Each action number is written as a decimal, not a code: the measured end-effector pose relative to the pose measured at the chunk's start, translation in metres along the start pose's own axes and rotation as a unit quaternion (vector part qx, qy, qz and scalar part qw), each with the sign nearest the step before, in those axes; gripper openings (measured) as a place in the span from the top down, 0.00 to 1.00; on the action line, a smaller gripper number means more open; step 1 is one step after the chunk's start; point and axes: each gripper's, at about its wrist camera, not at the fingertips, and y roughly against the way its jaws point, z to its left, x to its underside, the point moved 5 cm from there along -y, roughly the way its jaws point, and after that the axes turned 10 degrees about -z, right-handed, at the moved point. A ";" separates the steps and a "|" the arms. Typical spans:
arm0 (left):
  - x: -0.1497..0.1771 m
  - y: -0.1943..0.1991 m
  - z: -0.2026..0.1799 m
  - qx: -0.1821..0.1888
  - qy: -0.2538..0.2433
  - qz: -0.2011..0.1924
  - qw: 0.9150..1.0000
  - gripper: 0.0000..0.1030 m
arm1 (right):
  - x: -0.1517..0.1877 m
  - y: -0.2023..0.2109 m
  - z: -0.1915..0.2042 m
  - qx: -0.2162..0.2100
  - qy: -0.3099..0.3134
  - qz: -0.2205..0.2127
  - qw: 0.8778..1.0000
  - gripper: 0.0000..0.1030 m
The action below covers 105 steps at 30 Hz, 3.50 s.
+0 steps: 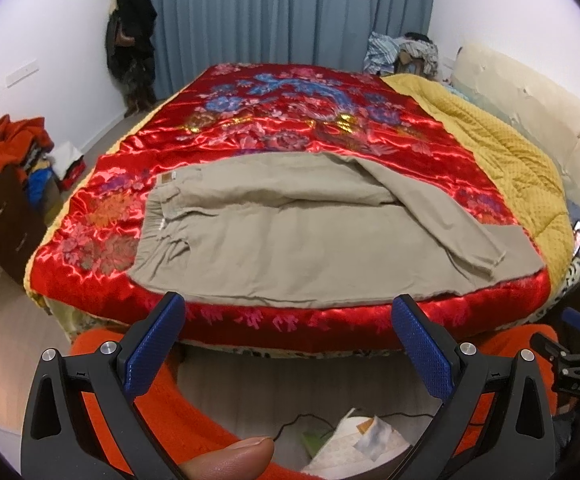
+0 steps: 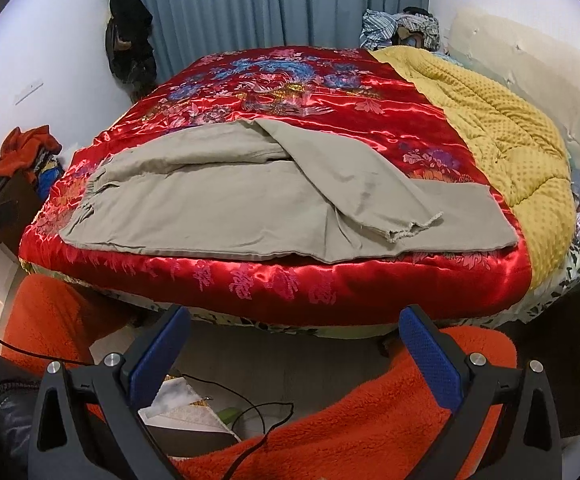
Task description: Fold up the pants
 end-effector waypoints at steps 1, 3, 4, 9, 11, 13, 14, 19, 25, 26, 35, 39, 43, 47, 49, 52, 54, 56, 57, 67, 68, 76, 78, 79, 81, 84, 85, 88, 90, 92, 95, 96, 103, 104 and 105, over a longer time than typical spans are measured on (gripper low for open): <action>0.000 0.000 0.001 0.000 0.000 -0.002 1.000 0.01 | 0.000 0.000 0.001 0.001 0.002 0.000 1.000 0.00; -0.001 0.000 0.003 0.001 0.002 -0.007 1.000 0.01 | -0.001 0.001 0.003 0.003 0.005 0.000 1.000 0.00; -0.002 0.001 0.004 0.002 0.002 -0.009 1.000 0.01 | -0.001 0.002 0.004 0.005 0.007 -0.001 1.000 0.00; 0.000 0.000 0.006 0.015 0.009 -0.014 1.000 0.01 | -0.002 0.003 0.011 0.010 0.017 0.000 1.000 0.00; 0.001 0.001 0.008 0.019 0.009 -0.015 1.000 0.01 | -0.002 0.004 0.015 0.012 0.023 0.001 1.000 0.00; 0.002 0.002 0.010 0.019 0.008 -0.018 1.000 0.01 | -0.004 0.006 0.019 0.014 0.029 -0.002 0.999 0.00; 0.002 0.003 0.012 0.018 0.007 -0.020 1.000 0.01 | -0.004 0.006 0.022 0.014 0.032 -0.004 0.999 0.00; 0.003 0.006 0.020 0.010 0.003 -0.026 1.000 0.01 | -0.007 0.006 0.034 0.014 0.044 -0.007 0.999 0.00; 0.007 0.006 0.033 -0.028 -0.007 -0.014 0.999 0.01 | -0.011 0.008 0.042 0.017 0.056 -0.013 0.998 0.00; 0.007 0.007 0.034 -0.042 -0.013 -0.011 0.999 0.01 | -0.011 0.009 0.042 0.020 0.057 -0.013 0.998 0.00; 0.005 0.007 0.036 -0.047 -0.021 -0.016 0.999 0.01 | -0.014 0.016 0.034 0.029 0.043 -0.012 0.999 0.00; 0.003 0.006 0.028 -0.038 -0.035 -0.018 0.999 0.01 | -0.014 0.014 0.037 0.025 0.049 -0.011 0.998 0.00; 0.000 0.004 0.022 -0.033 -0.042 -0.018 0.998 0.01 | -0.015 0.014 0.037 0.026 0.048 -0.015 0.998 0.00; 0.000 0.003 0.019 -0.033 -0.045 -0.016 0.998 0.01 | -0.013 0.011 0.035 0.023 0.045 -0.012 0.999 0.00; 0.000 0.002 0.018 -0.034 -0.047 -0.016 0.998 0.01 | -0.013 0.011 0.035 0.023 0.044 -0.012 0.999 0.00; 0.001 0.002 0.015 -0.039 -0.056 -0.018 0.998 0.01 | -0.012 0.009 0.036 0.022 0.044 -0.009 0.999 0.00; 0.002 0.003 0.013 -0.037 -0.059 -0.018 0.997 0.01 | -0.011 0.007 0.037 0.020 0.045 -0.007 0.999 0.00; 0.002 0.003 0.011 -0.036 -0.063 -0.017 0.997 0.01 | -0.010 0.006 0.037 0.019 0.044 -0.006 0.999 0.00; 0.002 0.002 0.011 -0.035 -0.064 -0.017 0.997 0.01 | -0.010 0.006 0.037 0.019 0.044 -0.006 0.999 0.00; 0.003 0.000 0.013 -0.028 -0.059 -0.013 0.998 0.01 | -0.009 0.004 0.038 0.019 0.047 -0.006 0.999 0.00; 0.004 -0.001 0.012 -0.028 -0.060 -0.012 0.998 0.01 | -0.009 0.004 0.038 0.019 0.046 -0.005 0.999 0.00; 0.008 -0.006 0.012 -0.033 -0.066 0.002 0.997 0.01 | -0.008 0.002 0.039 0.017 0.045 -0.003 0.999 0.00; 0.008 -0.005 0.013 -0.033 -0.064 0.002 0.997 0.01 | -0.008 0.001 0.038 0.013 0.043 -0.004 0.999 0.00; 0.008 -0.005 0.013 -0.033 -0.063 0.002 0.997 0.01 | -0.008 0.001 0.038 0.009 0.039 -0.006 0.999 0.00; 0.009 -0.005 0.014 -0.033 -0.063 0.003 0.997 0.01 | -0.008 0.002 0.036 0.003 0.032 -0.011 0.999 0.00; 0.009 -0.007 0.013 -0.031 -0.063 0.006 0.998 0.01 | -0.009 0.003 0.033 0.004 0.027 -0.014 1.000 0.00; 0.009 -0.008 0.012 -0.030 -0.063 0.007 0.998 0.01 | -0.009 0.004 0.033 0.002 0.026 -0.016 1.000 0.00; 0.006 -0.007 0.009 -0.032 -0.065 -0.001 0.997 0.01 | -0.011 0.008 0.032 0.004 0.025 -0.025 0.999 0.00; 0.005 -0.005 0.009 -0.031 -0.065 -0.006 0.997 0.01 | -0.012 0.010 0.031 0.007 0.024 -0.029 0.999 0.00; 0.005 -0.006 0.009 -0.027 -0.064 -0.006 0.998 0.01 | -0.012 0.009 0.029 0.009 0.023 -0.027 0.999 0.00; 0.006 -0.010 0.011 -0.024 -0.058 0.002 0.998 0.01 | -0.014 0.010 0.028 0.011 0.020 -0.029 0.999 0.00; 0.006 -0.011 0.012 -0.026 -0.056 0.003 0.998 0.01 | -0.015 0.010 0.028 0.011 0.020 -0.032 0.999 0.00; 0.010 -0.025 0.016 -0.049 -0.052 0.032 0.997 0.01 | -0.015 0.012 0.029 0.007 0.024 -0.037 0.999 0.00; 0.011 -0.027 0.016 -0.052 -0.052 0.037 0.997 0.01 | -0.015 0.012 0.029 0.007 0.024 -0.038 0.999 0.00; 0.013 -0.027 0.016 -0.054 -0.053 0.039 0.996 0.01 | -0.015 0.012 0.029 0.006 0.024 -0.039 0.999 0.00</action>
